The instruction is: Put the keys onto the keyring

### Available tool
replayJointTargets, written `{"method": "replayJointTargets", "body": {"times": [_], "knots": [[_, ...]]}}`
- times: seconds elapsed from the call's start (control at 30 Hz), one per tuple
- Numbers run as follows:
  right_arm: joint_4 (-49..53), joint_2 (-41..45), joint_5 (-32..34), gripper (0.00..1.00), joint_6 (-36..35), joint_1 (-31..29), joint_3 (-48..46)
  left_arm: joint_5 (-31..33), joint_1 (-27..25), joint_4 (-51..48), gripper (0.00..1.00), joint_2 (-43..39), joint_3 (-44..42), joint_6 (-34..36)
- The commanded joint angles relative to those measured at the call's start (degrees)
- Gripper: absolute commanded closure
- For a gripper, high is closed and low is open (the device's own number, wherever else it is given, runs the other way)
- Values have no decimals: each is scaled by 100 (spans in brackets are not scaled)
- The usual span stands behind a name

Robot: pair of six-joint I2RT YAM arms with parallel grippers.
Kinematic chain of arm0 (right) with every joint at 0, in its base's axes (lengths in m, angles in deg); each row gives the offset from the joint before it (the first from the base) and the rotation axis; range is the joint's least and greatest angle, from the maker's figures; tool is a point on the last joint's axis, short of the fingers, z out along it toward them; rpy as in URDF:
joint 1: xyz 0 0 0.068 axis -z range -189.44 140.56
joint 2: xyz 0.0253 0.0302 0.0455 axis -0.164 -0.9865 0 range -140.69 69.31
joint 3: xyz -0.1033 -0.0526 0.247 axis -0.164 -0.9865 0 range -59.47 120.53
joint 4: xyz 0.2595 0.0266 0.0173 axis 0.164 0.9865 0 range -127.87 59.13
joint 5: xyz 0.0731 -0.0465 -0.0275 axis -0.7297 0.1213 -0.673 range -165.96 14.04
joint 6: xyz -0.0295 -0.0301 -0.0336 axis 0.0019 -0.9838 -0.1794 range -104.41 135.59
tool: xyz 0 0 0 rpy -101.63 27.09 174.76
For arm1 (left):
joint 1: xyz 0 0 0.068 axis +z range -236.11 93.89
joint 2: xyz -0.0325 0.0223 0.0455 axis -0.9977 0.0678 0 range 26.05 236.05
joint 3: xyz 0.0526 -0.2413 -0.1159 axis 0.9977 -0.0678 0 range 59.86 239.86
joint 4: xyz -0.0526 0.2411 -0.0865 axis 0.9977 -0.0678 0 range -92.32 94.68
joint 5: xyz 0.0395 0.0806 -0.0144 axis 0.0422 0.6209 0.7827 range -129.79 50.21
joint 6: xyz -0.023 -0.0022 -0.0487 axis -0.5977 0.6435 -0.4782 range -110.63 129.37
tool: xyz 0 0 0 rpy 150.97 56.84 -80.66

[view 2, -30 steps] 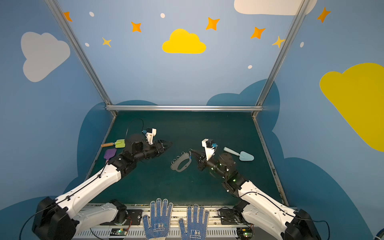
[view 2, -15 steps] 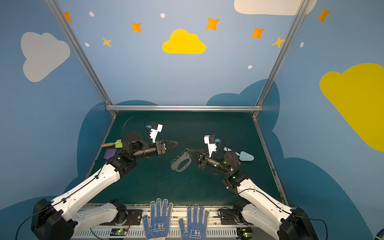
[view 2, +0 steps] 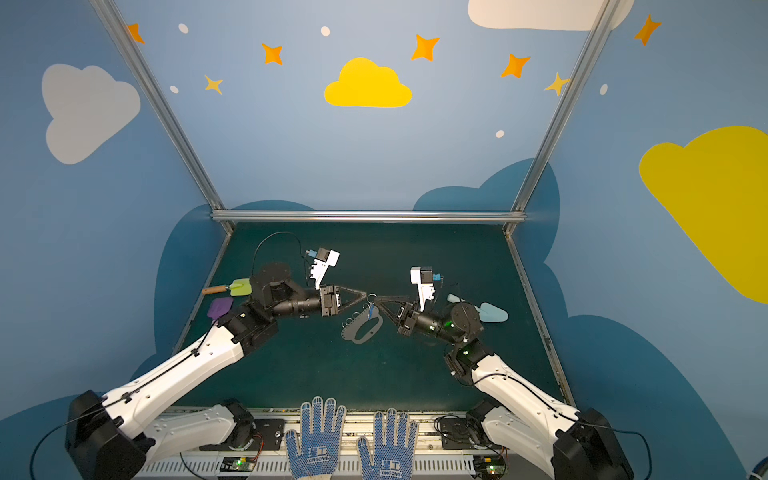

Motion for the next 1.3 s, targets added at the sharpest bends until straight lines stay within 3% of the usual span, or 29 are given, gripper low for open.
{"method": "replayJointTargets", "body": {"times": [0.0, 0.2, 0.83, 0.97, 1.07, 1.17, 1.27], "knots": [[-287, 14, -70, 100, 105, 37, 135, -95, -62, -38, 63, 49, 222, 176], [-325, -29, -96, 100, 144, 41, 158, -97, -152, -91, 68, 107, 303, 258], [-101, -138, -167, 100, 225, 85, 216, 11, -263, -386, 96, 100, 508, 486], [309, -47, -144, 81, 172, 161, 261, 197, -268, -610, 96, 106, 589, 636], [1167, 229, 0, 65, -192, 173, 362, 424, -269, -845, 96, 105, 650, 712], [1915, 560, 292, 63, -565, 164, 421, 628, -267, -1216, 96, 166, 778, 792], [2028, 750, 354, 63, -555, 164, 357, 747, -279, -1498, 96, 279, 892, 854]]}}
